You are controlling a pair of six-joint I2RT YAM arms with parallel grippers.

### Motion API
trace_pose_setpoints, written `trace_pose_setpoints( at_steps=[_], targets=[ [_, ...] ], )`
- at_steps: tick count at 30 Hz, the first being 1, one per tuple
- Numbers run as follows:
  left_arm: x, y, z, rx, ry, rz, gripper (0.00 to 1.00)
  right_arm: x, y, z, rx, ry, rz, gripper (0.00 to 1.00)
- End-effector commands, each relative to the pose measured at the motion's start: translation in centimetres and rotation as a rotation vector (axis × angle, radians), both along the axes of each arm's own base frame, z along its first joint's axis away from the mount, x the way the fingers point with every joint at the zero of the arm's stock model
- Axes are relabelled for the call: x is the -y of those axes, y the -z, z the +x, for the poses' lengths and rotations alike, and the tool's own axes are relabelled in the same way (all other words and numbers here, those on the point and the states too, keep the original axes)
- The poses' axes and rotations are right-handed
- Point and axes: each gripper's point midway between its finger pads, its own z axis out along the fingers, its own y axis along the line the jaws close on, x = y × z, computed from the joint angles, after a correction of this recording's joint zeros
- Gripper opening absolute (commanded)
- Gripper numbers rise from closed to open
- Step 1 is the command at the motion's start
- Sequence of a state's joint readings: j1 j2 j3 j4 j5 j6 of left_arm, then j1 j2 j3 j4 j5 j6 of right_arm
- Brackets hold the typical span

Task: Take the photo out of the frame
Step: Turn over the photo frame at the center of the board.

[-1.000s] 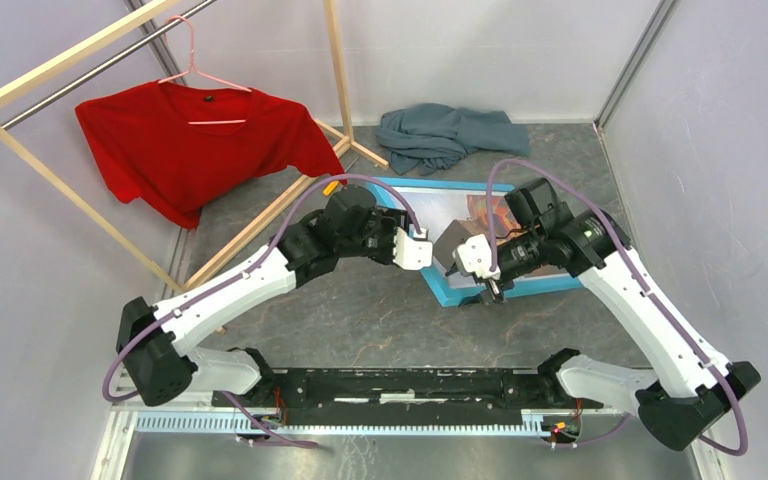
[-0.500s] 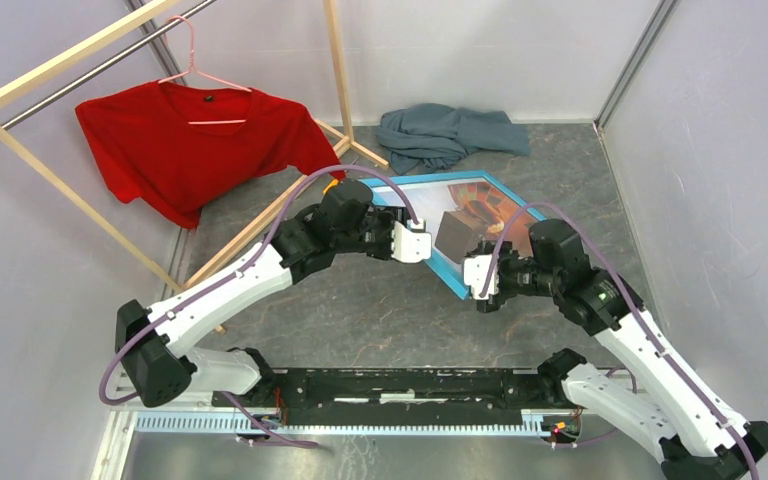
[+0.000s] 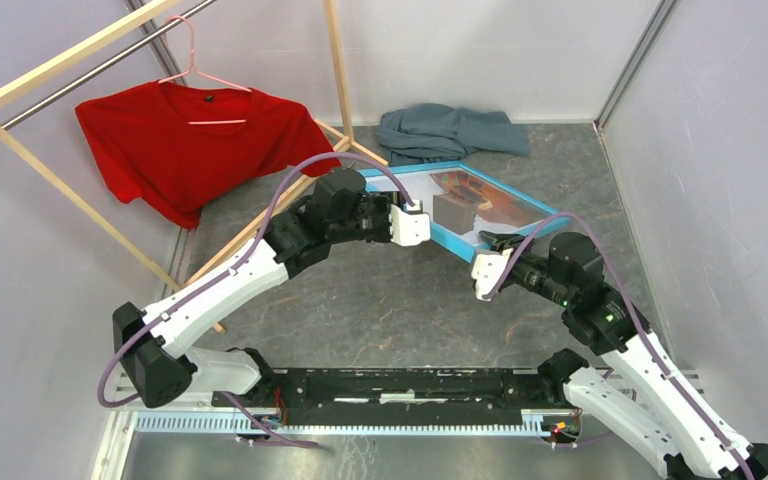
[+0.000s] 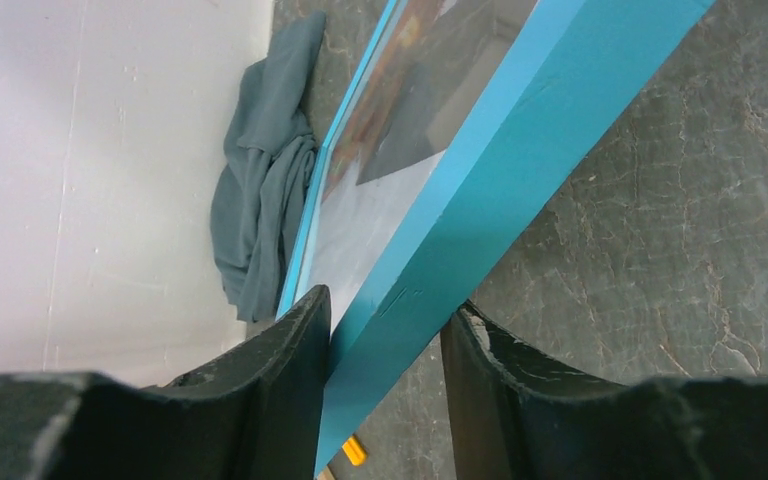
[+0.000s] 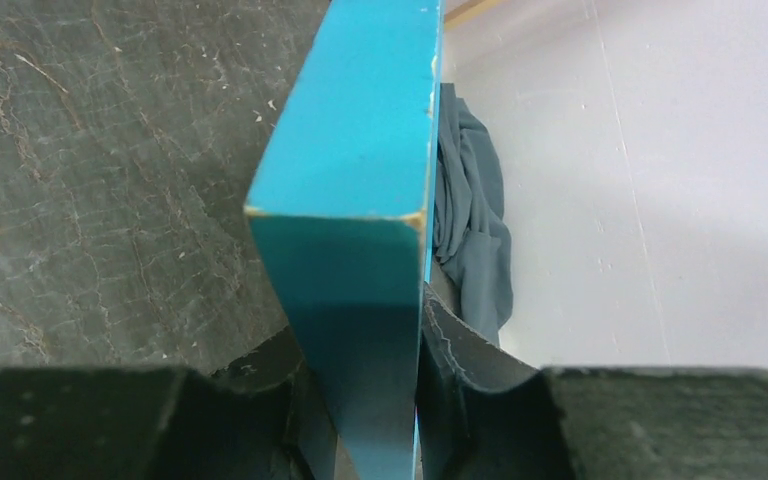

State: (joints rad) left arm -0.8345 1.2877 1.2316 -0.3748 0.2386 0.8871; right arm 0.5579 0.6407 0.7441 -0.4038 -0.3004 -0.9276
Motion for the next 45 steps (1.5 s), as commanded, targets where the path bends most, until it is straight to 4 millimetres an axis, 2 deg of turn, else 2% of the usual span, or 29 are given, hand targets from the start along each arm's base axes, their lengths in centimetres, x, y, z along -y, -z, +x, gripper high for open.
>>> trace_pose_setpoints(
  at_steps=[1,5,6,7,12,17,21,27,35,39,45],
  targets=[
    [2.7,-0.8,-2.6,-0.13,0.098,-0.093,0.57,0.3,-1.2,0.9,-0.049,0.092,0.108,0.15],
    [2.5,-1.9,-1.8,-0.108,0.056,-0.106,0.83,0.4,-2.6,0.9,-0.031,0.1,0.118,0.13],
    [2.3,-2.3,-1.5,-0.098,0.04,-0.109,0.94,0.5,-3.0,1.0,-0.026,0.105,0.122,0.13],
    [2.1,-2.7,-1.3,-0.086,0.021,-0.115,0.99,0.6,-3.3,1.0,-0.023,0.108,0.124,0.13],
    [0.2,-5.9,0.6,-0.023,-0.098,-0.186,1.0,0.9,-5.4,1.4,-0.005,0.141,0.152,0.07],
    [-3.3,-9.3,3.1,0.038,-0.252,-0.299,1.0,1.7,-7.5,2.2,0.017,0.213,0.194,0.03],
    [-6.1,-9.9,4.6,0.067,-0.357,-0.36,1.0,2.3,-8.7,2.8,0.017,0.264,0.238,0.0],
    [-10.1,-7.7,5.9,0.128,-0.492,-0.314,1.0,3.1,-11.1,3.2,0.02,0.315,0.308,0.0],
    [-14.4,-3.8,5.8,0.02,-0.575,-0.28,1.0,4.7,-15.7,3.1,0.034,0.39,0.423,0.0],
    [-15.7,0.2,4.8,-0.054,-0.575,-0.242,1.0,5.0,-18.2,2.4,0.04,0.38,0.491,0.0],
    [-16.4,5.2,2.1,-0.158,-0.521,-0.167,1.0,3.8,-20.5,1.2,-0.003,0.283,0.561,0.0]
  ],
)
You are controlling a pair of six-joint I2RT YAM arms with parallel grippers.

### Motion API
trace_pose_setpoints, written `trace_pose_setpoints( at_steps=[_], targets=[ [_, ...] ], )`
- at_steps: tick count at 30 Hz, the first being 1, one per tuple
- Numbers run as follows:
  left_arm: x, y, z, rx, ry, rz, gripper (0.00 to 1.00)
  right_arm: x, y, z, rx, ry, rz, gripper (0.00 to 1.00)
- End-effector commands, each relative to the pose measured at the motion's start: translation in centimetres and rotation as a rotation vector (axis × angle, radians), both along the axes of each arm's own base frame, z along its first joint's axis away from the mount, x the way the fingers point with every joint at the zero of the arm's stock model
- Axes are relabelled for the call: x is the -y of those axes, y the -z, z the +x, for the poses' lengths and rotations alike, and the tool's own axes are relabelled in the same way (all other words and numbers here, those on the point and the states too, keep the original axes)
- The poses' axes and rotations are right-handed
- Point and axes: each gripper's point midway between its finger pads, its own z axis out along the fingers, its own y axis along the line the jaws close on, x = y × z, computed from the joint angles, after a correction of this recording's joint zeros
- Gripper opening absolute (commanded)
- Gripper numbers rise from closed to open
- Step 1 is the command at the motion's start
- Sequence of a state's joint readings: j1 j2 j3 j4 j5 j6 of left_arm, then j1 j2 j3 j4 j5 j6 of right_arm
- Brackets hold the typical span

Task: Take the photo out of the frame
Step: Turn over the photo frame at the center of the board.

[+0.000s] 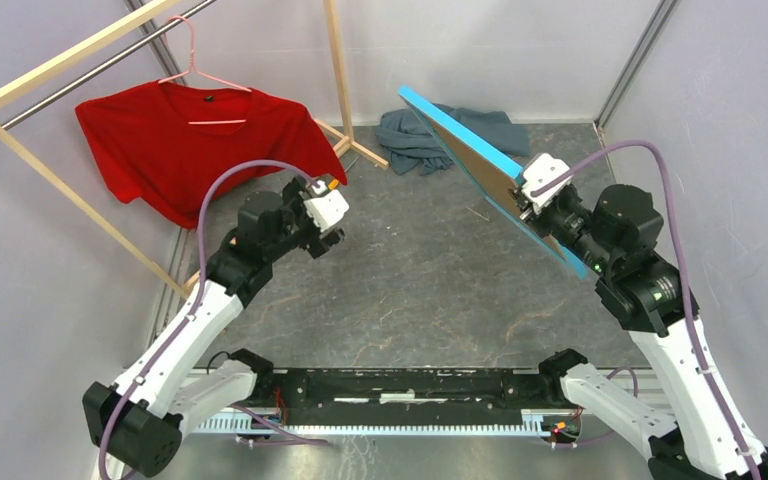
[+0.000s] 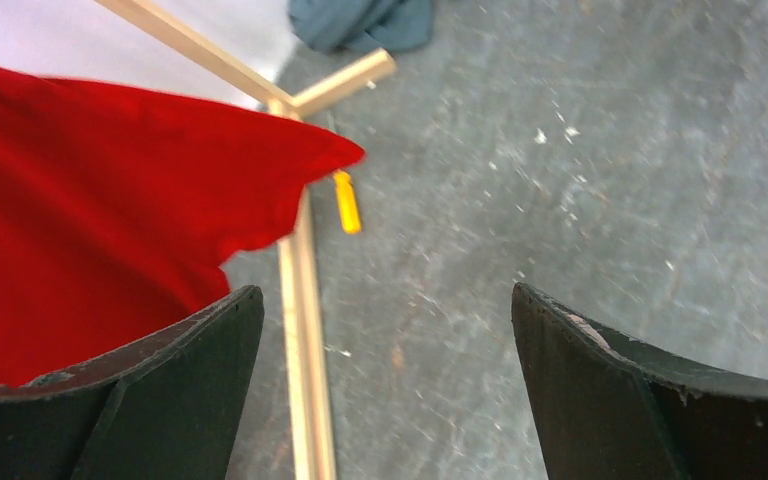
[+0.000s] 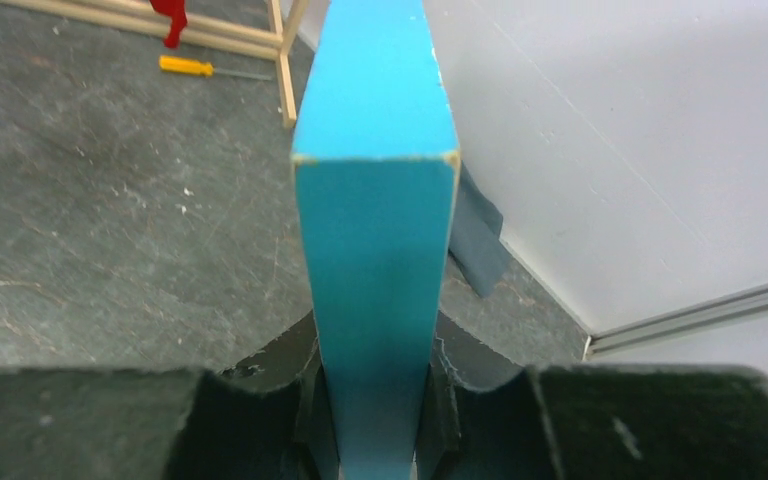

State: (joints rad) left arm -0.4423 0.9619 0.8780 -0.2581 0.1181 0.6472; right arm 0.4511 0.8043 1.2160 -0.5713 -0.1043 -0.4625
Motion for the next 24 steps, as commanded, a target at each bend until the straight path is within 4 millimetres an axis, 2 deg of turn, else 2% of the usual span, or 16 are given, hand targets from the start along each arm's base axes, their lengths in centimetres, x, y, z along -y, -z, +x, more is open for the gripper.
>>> trace_pose_setpoints(
  at_steps=[1,5,10,18,24],
  targets=[
    [0.4,3.0,-2.7,-0.096,0.089,-0.021,1.0,-0.9,-8.7,-1.5,0.201,-0.08,0.17,0.0],
    [-0.2,5.1,-4.3,-0.12,0.092,-0.021,1.0,-1.4,-9.9,-2.0,0.2,-0.12,0.211,0.0],
    [-0.6,6.1,-5.1,-0.106,0.066,-0.074,1.0,-1.3,-11.4,-2.5,0.219,-0.134,0.254,0.0],
    [-1.1,6.4,-5.2,-0.088,0.047,-0.105,1.0,-1.1,-12.7,-3.0,0.24,-0.138,0.314,0.0],
    [-1.0,6.7,-5.3,-0.102,0.056,-0.114,1.0,-2.7,-13.5,-4.2,0.215,-0.264,0.373,0.0]
  ],
)
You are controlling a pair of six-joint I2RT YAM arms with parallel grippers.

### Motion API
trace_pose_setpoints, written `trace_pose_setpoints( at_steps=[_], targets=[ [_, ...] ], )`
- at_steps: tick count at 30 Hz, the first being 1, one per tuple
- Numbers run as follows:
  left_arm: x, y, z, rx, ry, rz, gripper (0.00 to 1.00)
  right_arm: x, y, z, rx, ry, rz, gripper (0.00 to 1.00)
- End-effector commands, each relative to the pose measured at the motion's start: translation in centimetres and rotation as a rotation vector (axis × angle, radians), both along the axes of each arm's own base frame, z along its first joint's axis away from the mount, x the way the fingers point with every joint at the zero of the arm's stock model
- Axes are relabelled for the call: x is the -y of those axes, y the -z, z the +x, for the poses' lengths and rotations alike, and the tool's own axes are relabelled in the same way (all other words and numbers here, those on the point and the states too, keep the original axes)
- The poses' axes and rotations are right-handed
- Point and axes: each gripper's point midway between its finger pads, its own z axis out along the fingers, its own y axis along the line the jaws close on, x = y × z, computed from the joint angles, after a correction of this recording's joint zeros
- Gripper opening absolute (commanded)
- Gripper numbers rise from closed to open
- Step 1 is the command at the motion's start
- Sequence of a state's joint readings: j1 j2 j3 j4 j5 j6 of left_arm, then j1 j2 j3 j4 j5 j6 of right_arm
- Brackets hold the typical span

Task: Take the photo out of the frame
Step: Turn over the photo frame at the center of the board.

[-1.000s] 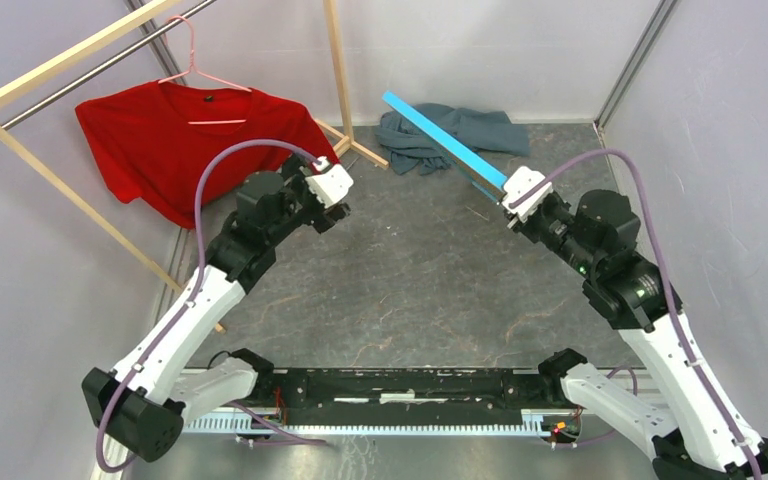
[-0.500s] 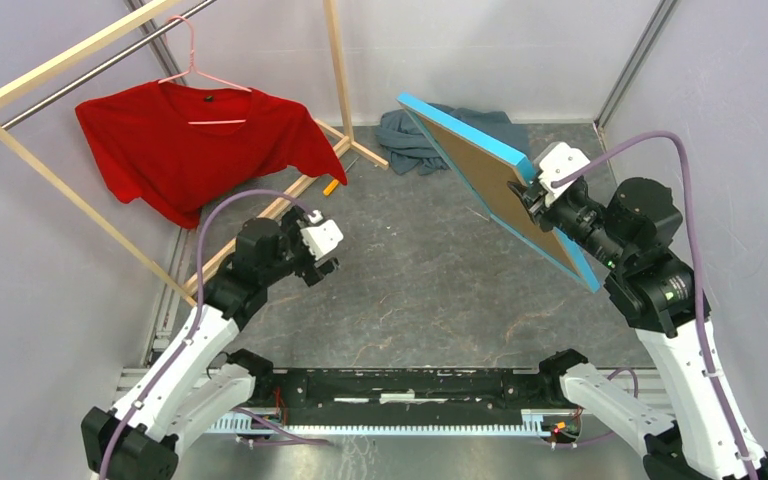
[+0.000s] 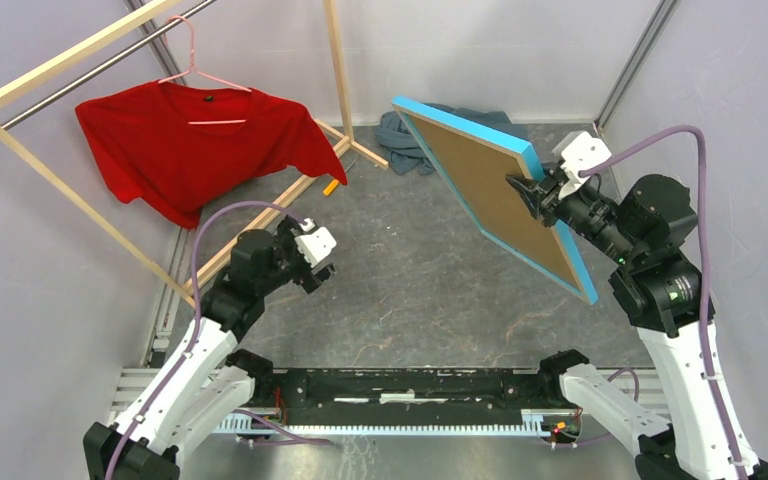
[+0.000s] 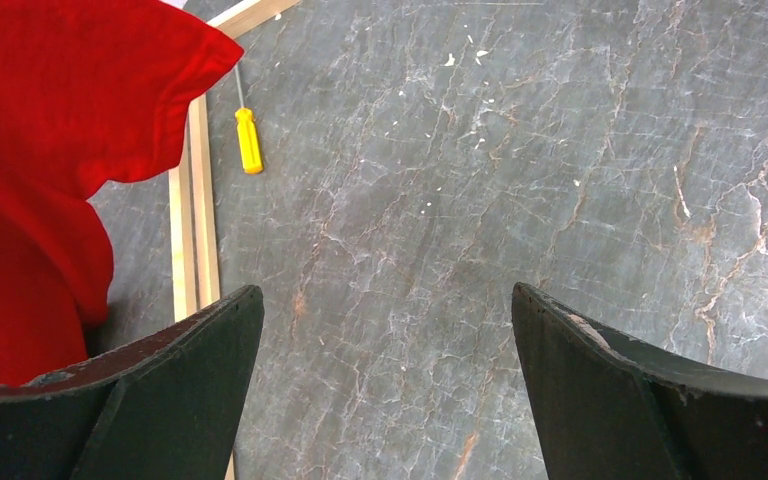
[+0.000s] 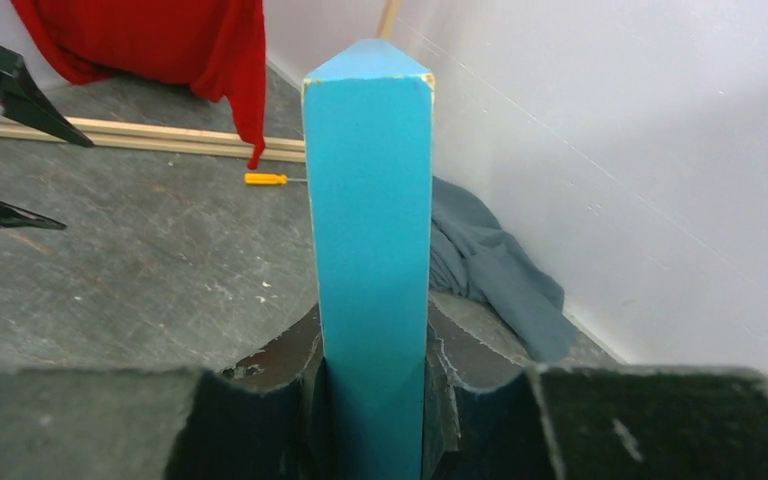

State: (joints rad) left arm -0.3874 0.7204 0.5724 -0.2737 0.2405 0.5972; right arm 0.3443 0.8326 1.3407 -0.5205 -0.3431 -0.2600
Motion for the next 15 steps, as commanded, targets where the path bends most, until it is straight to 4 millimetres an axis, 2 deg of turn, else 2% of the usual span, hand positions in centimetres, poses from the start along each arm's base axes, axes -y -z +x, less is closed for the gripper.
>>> trace_pose_setpoints(
  at_steps=[1,6,9,15],
  targets=[
    [0.7,-0.9,0.1,0.014,0.011,-0.068,1.0,-1.4,-8.0,-3.0,0.208,-0.144,0.159,0.0],
    [0.7,-0.5,0.1,0.007,0.015,-0.068,1.0,-2.7,-8.1,-3.7,0.157,-0.257,0.222,0.0],
    [0.7,-0.5,0.1,0.005,0.015,-0.069,1.0,-3.2,-7.3,-3.4,0.096,-0.294,0.277,0.0],
    [0.8,-0.4,0.1,0.001,0.02,-0.072,1.0,-2.3,-4.6,-0.3,0.017,-0.216,0.355,0.0]
  ],
)
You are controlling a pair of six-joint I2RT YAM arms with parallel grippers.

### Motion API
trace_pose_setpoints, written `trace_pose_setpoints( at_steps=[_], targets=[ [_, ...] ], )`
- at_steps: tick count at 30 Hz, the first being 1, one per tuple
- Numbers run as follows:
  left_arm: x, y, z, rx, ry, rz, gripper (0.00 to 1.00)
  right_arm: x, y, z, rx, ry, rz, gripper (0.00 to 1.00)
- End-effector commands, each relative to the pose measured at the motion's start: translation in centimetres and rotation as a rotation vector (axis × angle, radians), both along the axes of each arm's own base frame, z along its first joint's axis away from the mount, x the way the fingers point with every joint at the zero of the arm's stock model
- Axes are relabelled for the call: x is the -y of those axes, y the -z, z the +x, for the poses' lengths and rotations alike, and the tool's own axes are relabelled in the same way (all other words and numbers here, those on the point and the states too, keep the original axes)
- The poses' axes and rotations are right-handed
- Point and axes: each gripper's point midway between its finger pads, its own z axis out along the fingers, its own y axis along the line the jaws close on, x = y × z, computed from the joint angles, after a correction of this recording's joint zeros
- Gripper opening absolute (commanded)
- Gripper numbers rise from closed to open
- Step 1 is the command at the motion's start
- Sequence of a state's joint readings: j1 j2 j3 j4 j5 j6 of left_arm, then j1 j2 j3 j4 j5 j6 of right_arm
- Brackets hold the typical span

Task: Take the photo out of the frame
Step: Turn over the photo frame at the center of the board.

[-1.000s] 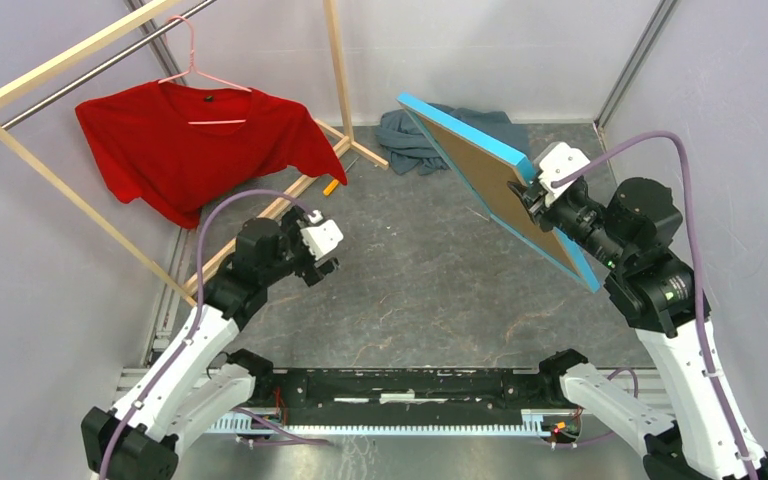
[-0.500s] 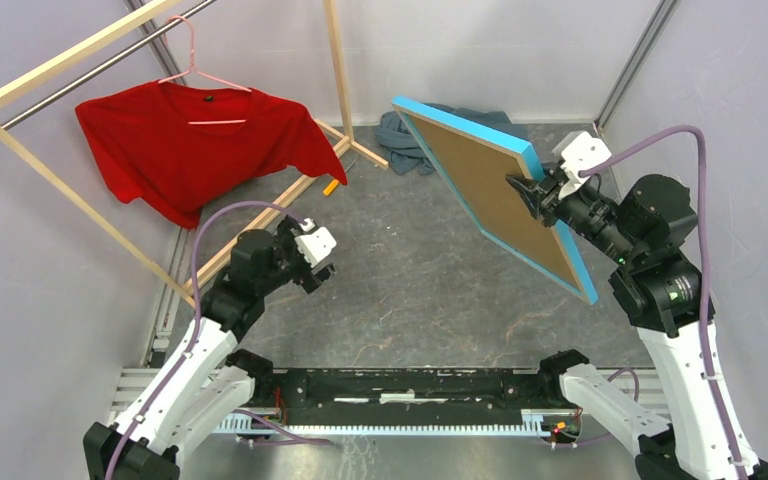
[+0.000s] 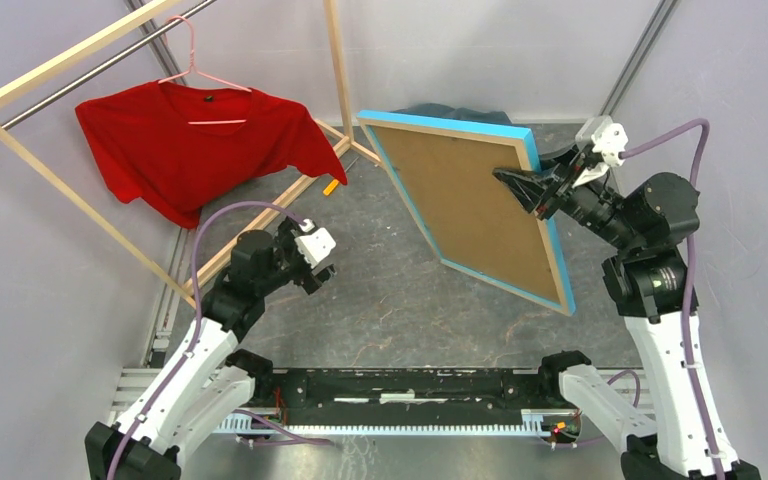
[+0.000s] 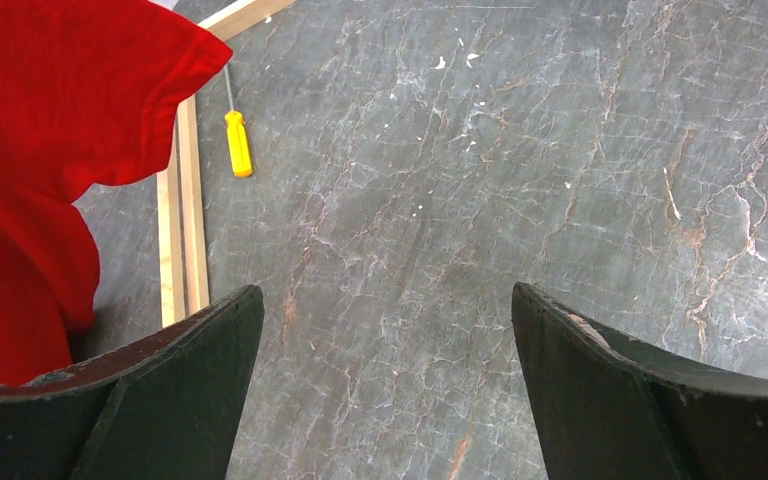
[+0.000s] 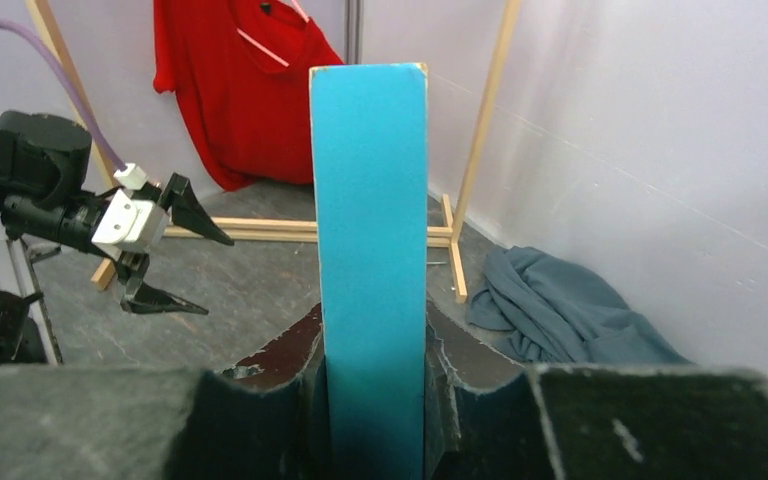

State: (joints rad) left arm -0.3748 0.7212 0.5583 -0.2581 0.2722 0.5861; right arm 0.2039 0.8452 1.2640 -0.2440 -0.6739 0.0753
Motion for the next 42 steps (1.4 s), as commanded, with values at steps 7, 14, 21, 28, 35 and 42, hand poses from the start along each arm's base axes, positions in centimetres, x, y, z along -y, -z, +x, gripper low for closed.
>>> trace_pose_setpoints(
  at_steps=[7,14,21,28,35,42],
  targets=[
    [0.6,-0.5,0.0,0.005,0.014,-0.054,1.0,0.9,0.8,3.8,-0.043,0.06,0.111,0.0],
    [0.6,-0.6,-0.1,0.007,0.017,-0.059,1.0,1.8,2.6,5.9,-0.167,0.047,0.198,0.0],
    [0.8,-0.4,-0.3,0.0,0.03,-0.062,1.0,3.9,5.1,8.1,-0.293,0.053,0.295,0.0],
    [0.9,-0.2,-0.3,-0.003,0.033,-0.06,1.0,6.1,7.5,9.8,-0.346,0.123,0.3,0.0],
    [1.0,0.1,-0.3,-0.013,0.042,-0.06,1.0,8.3,10.4,11.0,-0.378,0.189,0.289,0.0],
    [1.6,0.0,-0.2,-0.024,0.064,-0.075,1.0,10.9,14.4,11.5,-0.45,0.215,0.314,0.0]
  ],
)
